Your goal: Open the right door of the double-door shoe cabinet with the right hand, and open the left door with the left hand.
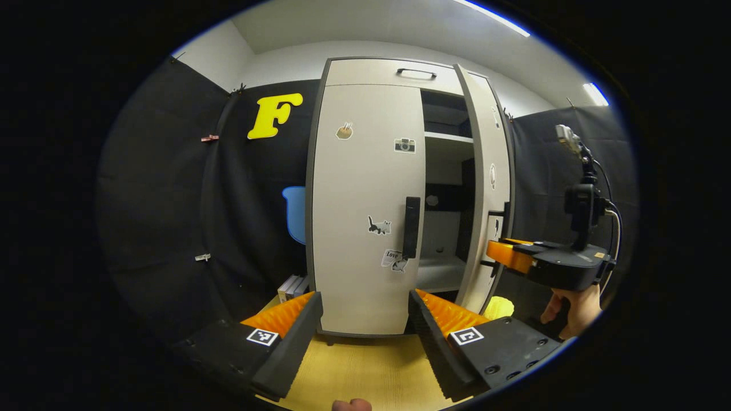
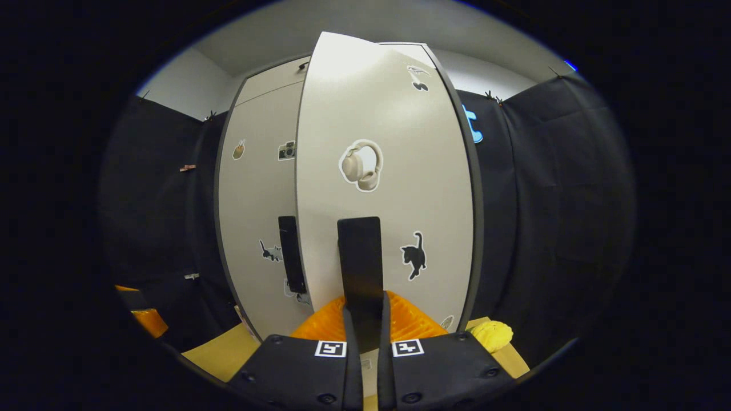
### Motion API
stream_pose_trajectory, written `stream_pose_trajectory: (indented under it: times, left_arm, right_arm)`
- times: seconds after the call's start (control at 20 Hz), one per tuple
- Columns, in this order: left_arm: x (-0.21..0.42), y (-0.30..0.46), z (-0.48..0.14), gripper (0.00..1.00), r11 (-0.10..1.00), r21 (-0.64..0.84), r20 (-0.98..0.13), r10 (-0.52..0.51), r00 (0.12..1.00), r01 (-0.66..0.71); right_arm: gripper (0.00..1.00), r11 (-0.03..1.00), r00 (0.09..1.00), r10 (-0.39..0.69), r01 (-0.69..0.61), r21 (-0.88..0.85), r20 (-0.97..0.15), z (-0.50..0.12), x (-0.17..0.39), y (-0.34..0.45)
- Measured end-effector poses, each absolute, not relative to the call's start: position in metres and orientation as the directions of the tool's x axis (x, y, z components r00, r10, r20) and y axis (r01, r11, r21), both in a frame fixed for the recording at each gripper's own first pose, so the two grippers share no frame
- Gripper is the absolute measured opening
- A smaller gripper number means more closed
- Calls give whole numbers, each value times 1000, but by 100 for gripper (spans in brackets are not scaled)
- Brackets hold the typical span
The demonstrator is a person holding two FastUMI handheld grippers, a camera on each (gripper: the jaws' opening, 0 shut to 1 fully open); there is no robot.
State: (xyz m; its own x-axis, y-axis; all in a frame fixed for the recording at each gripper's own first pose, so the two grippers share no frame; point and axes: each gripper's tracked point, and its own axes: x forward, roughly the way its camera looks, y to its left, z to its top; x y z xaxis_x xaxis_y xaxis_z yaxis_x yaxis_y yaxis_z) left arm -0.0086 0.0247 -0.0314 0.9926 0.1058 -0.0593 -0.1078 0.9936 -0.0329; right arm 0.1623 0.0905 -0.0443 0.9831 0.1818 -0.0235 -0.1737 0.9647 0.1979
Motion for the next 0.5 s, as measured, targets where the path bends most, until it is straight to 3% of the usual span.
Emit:
stream_pose_trajectory:
  times: [0.5]
  left_arm:
    - [8, -16, -24, 94, 998, -22, -50, 54, 997, -56]
  right_arm:
    - [13, 980, 986, 148, -135, 145, -77, -48, 150, 56]
